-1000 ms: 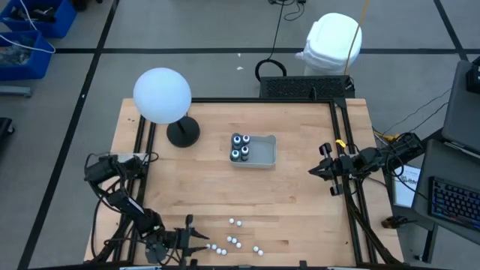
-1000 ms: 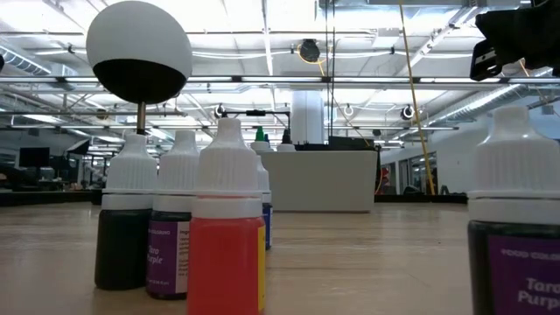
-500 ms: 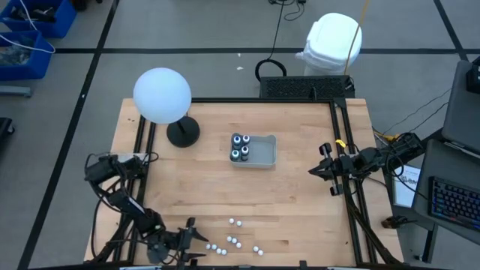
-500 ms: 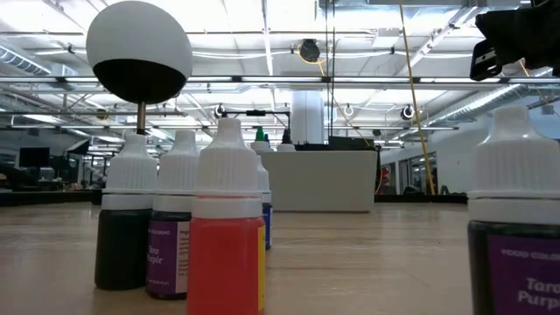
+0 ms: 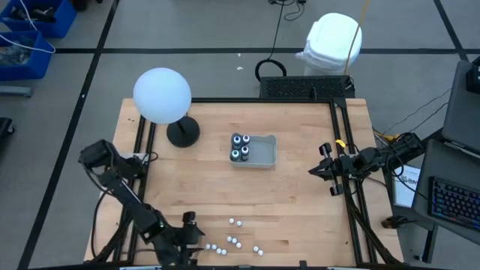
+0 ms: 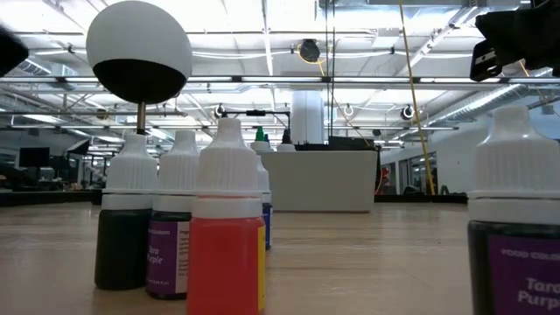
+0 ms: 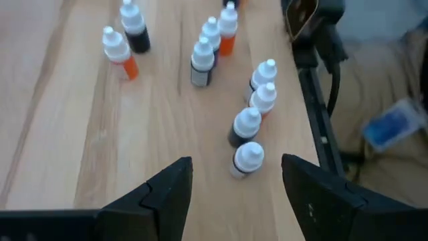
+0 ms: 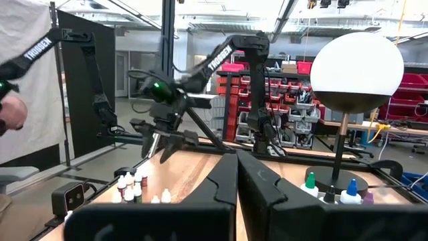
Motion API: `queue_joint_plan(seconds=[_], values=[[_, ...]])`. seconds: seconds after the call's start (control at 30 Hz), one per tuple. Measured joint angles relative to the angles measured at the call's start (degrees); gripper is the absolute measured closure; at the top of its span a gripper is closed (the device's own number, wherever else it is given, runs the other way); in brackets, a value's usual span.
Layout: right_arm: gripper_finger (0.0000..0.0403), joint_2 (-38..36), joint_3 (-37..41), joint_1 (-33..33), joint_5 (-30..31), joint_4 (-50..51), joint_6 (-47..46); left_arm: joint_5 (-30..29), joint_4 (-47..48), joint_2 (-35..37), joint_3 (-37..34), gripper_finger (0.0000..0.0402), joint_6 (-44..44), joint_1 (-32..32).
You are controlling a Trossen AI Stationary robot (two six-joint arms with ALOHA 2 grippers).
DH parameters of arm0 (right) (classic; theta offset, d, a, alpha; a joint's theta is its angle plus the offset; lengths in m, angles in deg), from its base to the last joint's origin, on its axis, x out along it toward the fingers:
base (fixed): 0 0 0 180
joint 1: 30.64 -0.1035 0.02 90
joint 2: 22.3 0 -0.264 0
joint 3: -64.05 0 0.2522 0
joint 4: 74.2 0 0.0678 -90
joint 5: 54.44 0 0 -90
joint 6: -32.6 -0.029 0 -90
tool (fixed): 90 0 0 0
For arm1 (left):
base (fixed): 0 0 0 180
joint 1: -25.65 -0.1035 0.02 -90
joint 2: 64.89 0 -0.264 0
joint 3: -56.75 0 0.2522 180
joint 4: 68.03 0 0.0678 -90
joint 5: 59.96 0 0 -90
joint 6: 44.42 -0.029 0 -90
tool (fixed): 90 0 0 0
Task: Pick & Place food coloring
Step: Put the left small purple food coloring bottle into the gray bin
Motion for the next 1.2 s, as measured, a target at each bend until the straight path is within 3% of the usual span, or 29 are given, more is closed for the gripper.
queue_joint_plan(seconds=[0.23, 0.5, 0.77, 1.2], values=[[0.0403, 0.0, 0.0, 0.0, 0.0, 0.4, -0.2, 11.6, 17.8, -3.0, 14.3, 0.0167, -1.6, -4.0], [0.0403, 0.0, 0.0, 0.0, 0.0, 0.4, -0.2, 18.8, 29.6, -9.3, 23.5, 0.0167, -3.4, -6.8], [0.0403, 0.0, 0.0, 0.0, 0.0, 0.4, -0.2, 20.2, 33.0, -13.6, 28.1, 0.0167, -3.8, -7.9], [0.0403, 0.0, 0.0, 0.0, 0.0, 0.4, -0.2, 20.2, 33.4, -13.6, 28.2, 0.0167, -4.4, -9.7]])
